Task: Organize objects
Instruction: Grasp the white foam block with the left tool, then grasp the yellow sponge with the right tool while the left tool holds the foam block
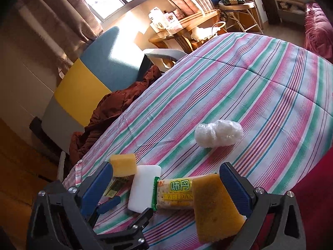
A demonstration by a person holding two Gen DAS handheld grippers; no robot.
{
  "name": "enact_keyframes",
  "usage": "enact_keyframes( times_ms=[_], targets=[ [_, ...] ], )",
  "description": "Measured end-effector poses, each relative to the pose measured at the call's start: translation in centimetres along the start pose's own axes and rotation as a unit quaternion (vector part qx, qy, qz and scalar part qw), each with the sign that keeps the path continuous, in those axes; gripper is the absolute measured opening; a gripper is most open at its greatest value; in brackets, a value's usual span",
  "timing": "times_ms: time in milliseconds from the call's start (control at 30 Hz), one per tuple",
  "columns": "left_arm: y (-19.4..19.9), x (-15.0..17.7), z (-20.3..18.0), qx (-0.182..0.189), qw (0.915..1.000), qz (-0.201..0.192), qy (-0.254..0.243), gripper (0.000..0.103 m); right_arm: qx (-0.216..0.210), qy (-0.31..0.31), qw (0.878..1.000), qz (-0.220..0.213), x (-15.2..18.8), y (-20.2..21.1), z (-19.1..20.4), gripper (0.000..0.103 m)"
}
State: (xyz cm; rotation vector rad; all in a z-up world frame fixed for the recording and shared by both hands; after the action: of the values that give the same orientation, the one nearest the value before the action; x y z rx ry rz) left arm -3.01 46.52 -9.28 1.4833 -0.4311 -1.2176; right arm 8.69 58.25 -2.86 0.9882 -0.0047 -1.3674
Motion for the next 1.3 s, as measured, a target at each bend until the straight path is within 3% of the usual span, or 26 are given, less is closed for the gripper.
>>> enact_keyframes(
  times_ms=[67,100,167,233,700,967,1067,1167,1300],
  targets=[
    [-1.1,-0.1,0.4,-0.005,0.9998,0.014,0.011,0.082,0.0,-0.002,1.0,0.001,0.0,0.0,-0.1,0.103],
    [-1.2,0.2,1.0,0.009,0.9995,0.012,0.029,0.082,0.0,-0.002,1.0,0.002,0.0,-0.1,-0.2,0.103],
    [-0.8,0.7,1.4,0.012,0.9992,0.008,0.037,0.075,0.0,-0.004,1.0,0.002,0.0,-0.1,-0.2,0.103],
    [-0.1,1.8,1.6,0.006,0.9994,0.0,0.033,0.061,0.0,-0.008,1.0,0.003,0.0,-0.1,-0.3,0.103],
    [5.6,12.4,2.2,0.001,0.9978,-0.011,0.065,0.06,0.028,0.007,0.999,0.013,0.1,-0.5,0.0,0.103],
    [5.7,12.9,2.6,0.012,0.9974,-0.021,0.068,0.06,0.024,-0.016,1.0,0.002,0.0,1.1,-0.5,0.103],
    [5.8,13.1,2.5,0.015,0.997,-0.026,0.071,0.061,0.041,-0.025,0.999,-0.011,-0.6,2.8,-1.2,0.103],
    [5.8,13.1,2.5,0.015,0.9973,-0.028,0.067,0.062,0.067,-0.025,0.997,0.006,-1.2,3.6,-2.3,0.103],
    [5.7,12.8,2.3,0.011,0.9979,-0.021,0.061,0.064,0.079,0.02,0.994,0.077,-0.6,2.2,-2.0,0.103]
  ],
)
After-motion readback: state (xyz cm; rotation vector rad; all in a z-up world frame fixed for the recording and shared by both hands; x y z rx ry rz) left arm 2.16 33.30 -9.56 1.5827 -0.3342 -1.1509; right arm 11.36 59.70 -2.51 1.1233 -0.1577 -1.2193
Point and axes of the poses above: each gripper's, at about its wrist camera, not at the fingertips, and y roughly against the way its jaws point, z to its left, x to its underside, the point moved 1 cm from there along -y, roughly the way its jaws point, and after that the axes turned 8 degrees about -x, right-handed, at the moved point
